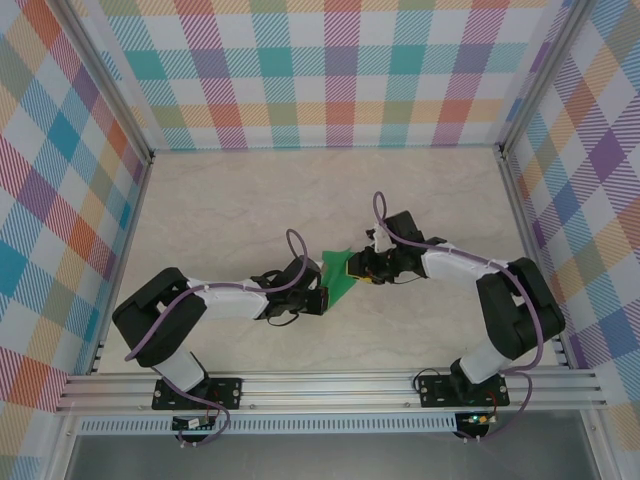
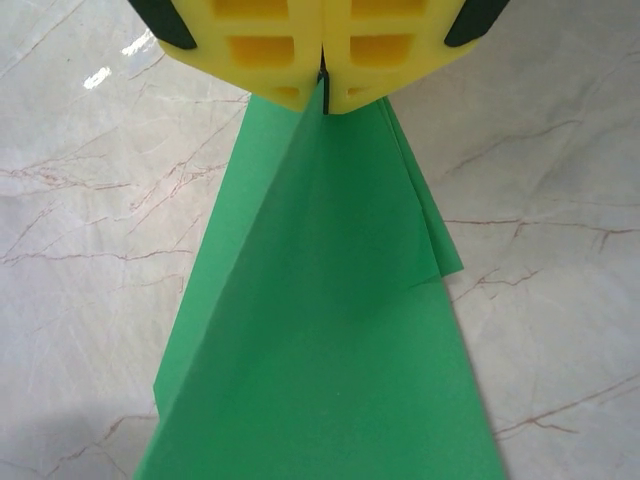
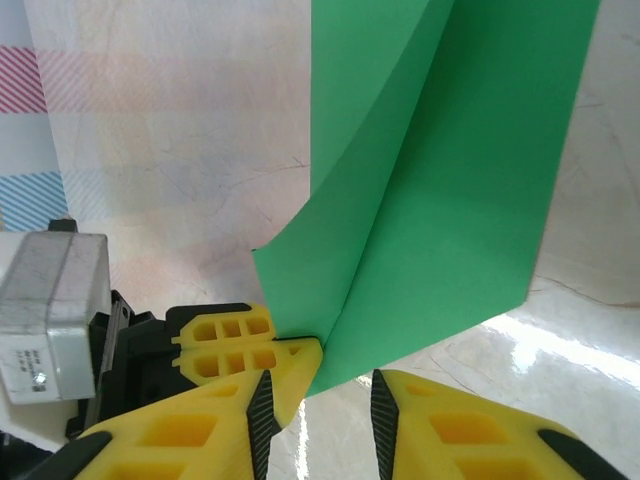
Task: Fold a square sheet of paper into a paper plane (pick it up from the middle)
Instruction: Fourth fold the wing at the center of the table.
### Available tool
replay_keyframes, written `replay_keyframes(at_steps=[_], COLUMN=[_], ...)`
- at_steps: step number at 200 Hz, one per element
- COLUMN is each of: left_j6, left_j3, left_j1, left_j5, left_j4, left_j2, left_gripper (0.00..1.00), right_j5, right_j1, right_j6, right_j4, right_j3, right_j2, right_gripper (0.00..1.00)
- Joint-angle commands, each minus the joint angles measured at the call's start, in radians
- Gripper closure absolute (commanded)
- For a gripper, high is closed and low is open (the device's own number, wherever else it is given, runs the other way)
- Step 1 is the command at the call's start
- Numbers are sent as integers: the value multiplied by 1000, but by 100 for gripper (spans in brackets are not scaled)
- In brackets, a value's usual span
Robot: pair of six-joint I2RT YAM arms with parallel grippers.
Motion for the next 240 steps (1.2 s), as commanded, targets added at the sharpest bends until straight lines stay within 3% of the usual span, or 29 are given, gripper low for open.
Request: replay_keyframes(at_steps=[1, 33, 114, 202, 240], left_j6=[-60, -114, -140, -140, -137], left_j3=[-57, -107, -129, -141, -137], left_j1=[25, 46, 63, 65, 64], left_j5=[17, 31, 41, 32, 33], left_j4=[49, 110, 120, 100, 90], left_j2=[-15, -13, -5, -16, -31], left_gripper=[100, 100, 100, 98, 90], right_j5=[-48, -87, -136, -74, -46], right_j1=[22, 47, 78, 78, 78], right_j6=[6, 16, 40, 19, 16], right_j4=[49, 81, 134, 87, 67], right_j3=[22, 51, 143, 206, 215], right_j2=[28, 80, 219, 315, 338], right_gripper=[70, 76, 80, 83, 83])
